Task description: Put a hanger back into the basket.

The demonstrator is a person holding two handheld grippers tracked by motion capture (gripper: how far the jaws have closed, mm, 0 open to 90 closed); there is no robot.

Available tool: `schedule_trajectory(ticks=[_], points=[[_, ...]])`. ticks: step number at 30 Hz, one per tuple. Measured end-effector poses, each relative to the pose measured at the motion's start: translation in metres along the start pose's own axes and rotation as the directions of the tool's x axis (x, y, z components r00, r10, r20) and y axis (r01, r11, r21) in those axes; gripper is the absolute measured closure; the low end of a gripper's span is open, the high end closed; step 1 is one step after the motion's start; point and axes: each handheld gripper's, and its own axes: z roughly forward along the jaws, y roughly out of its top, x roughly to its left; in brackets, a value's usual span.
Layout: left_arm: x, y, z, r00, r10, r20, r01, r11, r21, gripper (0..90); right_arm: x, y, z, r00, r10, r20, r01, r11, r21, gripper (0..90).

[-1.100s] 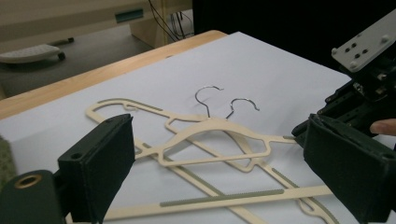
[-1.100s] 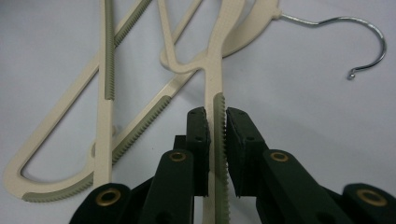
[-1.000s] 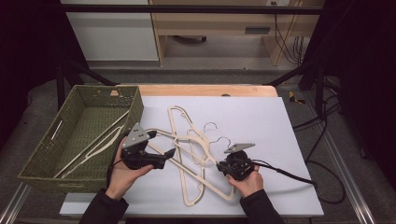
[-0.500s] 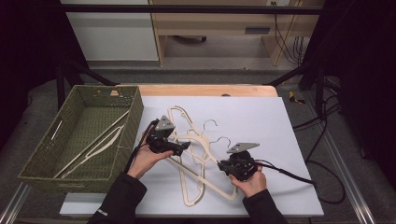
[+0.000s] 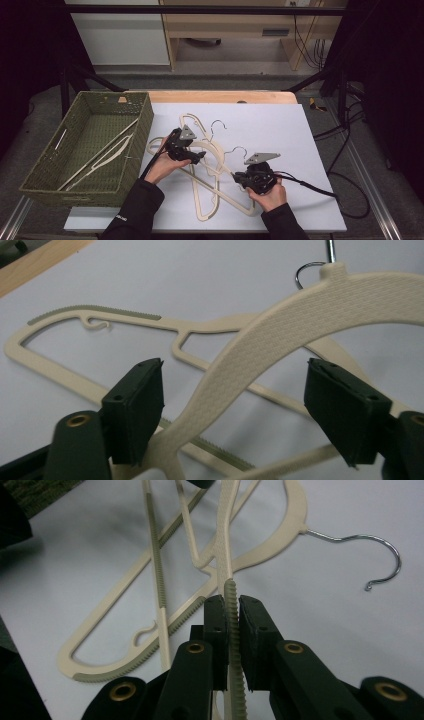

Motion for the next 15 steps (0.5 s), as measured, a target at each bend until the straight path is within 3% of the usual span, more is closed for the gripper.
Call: schedule_trajectory(ticks=[4,8,15], points=[[-0.002,0.0,0.002,0.9991,0.039,-0.015,-0.039,0.9987,-0.033,39.6,0.002,0.001,-0.003,0.9996,0.012,-0.026,-0.012,1.0,-0.002,83.9],[-0.003,0.002,-0.003,0.9986,0.051,-0.016,-0.052,0.9972,-0.055,51.4,0.001,0.001,-0.004,0.9995,0.002,-0.033,-0.002,1.0,-0.005,84.0],[-0.004,0.001,-0.015,0.9947,0.097,-0.036,-0.097,0.9952,-0.014,57.4,0.0,0.001,-0.004,0.9989,0.0,-0.046,0.0,1.0,-0.011,84.1]])
